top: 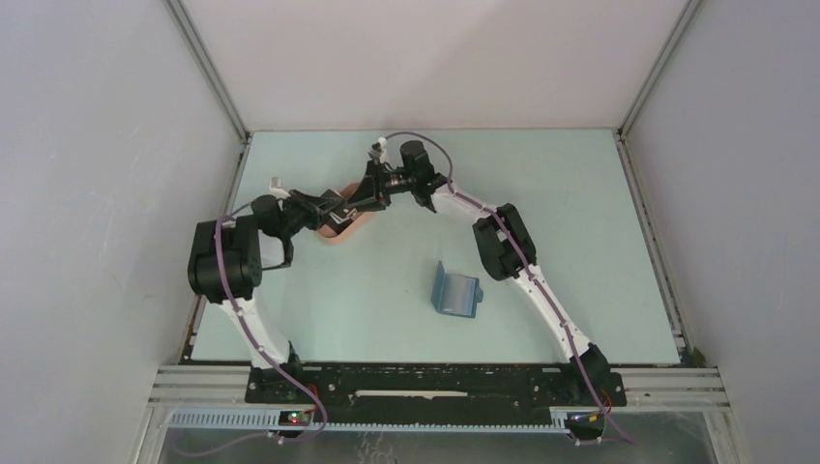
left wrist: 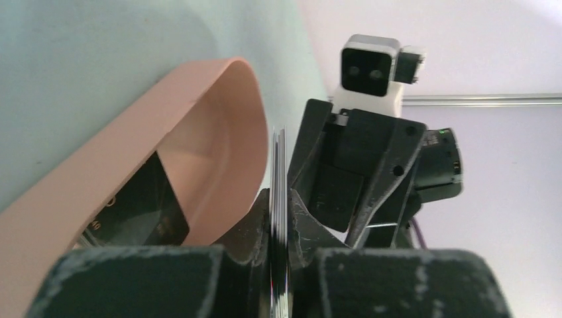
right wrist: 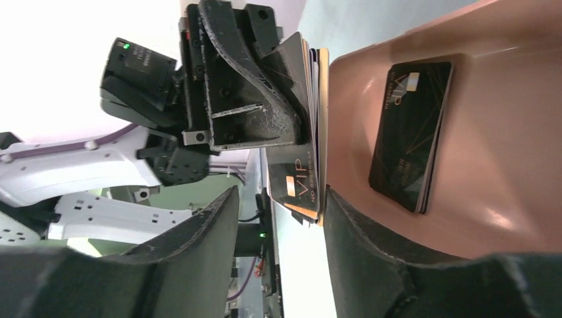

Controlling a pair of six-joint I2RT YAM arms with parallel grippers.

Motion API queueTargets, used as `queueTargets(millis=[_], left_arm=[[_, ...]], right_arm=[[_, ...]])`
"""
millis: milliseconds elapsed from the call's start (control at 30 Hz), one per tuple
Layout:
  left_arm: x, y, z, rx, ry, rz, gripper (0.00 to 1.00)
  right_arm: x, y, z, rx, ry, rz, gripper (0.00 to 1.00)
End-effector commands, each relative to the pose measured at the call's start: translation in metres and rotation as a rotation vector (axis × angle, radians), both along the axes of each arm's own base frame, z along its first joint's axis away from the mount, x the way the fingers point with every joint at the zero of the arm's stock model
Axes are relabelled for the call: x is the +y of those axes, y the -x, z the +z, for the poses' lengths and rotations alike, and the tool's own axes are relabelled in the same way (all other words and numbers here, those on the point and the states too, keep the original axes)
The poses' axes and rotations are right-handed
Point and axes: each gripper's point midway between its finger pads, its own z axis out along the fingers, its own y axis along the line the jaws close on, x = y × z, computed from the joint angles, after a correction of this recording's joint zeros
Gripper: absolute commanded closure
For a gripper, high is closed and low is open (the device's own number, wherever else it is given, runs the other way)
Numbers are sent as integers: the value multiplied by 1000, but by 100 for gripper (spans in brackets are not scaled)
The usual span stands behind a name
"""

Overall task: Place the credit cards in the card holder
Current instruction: Pick up the credit card from the storage box.

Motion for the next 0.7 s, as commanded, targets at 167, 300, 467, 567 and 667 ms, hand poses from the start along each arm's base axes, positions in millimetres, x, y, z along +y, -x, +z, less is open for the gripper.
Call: queueTargets(millis=[167,300,467,567,667], left_arm=[[21,-4,-3,63,-288,22,94],[20,-5,-5,86,-313,6,91],[18,-7,-8,96,-317,-5,88],[18,-8,-8,98,-320,-8,86],[19,-9,-9,99,-327,-12,83]], right_arm=[[-10,-17,37,-291,20,7,37],[-9,-20,35,-334,56,-13,37],[-1,-15,27,-344,72,-12,35],[5,-11,23,-342,83,-13,37],[8,-9,20,-340,87,-13,37]])
